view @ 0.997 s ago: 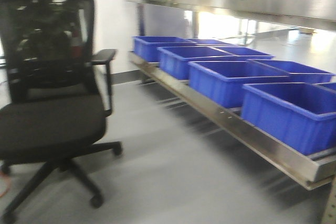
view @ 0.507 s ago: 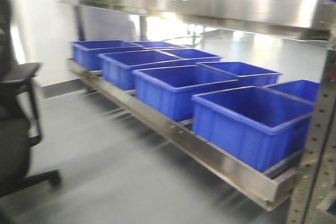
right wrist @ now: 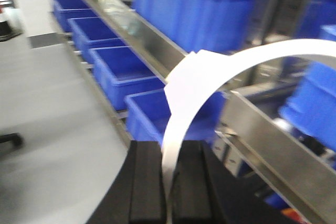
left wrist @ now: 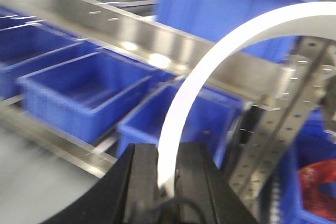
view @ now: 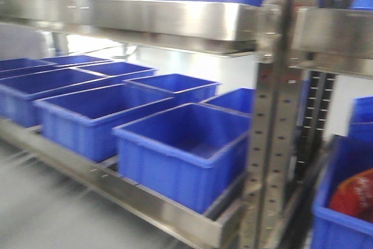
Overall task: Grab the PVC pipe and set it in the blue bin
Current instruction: 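Drive the base toward the shelf of blue bins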
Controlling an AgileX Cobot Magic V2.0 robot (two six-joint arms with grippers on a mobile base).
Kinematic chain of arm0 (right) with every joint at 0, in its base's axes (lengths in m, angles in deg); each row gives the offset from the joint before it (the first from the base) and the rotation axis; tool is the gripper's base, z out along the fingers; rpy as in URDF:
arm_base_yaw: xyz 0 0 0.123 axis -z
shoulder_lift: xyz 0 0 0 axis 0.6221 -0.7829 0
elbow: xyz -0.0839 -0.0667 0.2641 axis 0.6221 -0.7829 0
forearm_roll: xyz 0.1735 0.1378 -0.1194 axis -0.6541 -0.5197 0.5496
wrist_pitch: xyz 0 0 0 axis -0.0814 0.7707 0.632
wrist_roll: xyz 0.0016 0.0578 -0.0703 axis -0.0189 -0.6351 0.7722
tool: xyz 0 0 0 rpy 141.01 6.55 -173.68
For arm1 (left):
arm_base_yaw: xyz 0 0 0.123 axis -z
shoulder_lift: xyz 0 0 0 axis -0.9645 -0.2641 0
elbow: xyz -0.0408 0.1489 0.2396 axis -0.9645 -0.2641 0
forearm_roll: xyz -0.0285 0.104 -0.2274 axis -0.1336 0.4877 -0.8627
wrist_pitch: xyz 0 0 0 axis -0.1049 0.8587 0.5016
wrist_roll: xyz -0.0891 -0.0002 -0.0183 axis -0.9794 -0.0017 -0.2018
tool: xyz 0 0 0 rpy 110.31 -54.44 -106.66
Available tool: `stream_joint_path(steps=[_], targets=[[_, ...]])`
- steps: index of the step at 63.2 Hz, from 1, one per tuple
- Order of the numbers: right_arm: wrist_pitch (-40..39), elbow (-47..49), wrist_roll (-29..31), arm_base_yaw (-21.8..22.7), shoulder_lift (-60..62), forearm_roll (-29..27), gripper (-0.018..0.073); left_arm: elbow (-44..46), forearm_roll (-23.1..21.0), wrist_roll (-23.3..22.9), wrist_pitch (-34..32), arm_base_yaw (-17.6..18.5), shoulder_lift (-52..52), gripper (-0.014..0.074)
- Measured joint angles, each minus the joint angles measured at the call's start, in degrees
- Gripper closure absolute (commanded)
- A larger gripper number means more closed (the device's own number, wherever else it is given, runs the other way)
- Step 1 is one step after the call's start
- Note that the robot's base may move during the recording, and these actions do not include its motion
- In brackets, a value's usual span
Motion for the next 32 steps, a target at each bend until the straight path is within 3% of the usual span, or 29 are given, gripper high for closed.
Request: stream_joint_path(steps=[32], targets=[[0.0,0.0,0.0,0.0,0.0,0.0,0.0728,0.0,0.0,0.0,0.0,0.0,0.0,0.0707]])
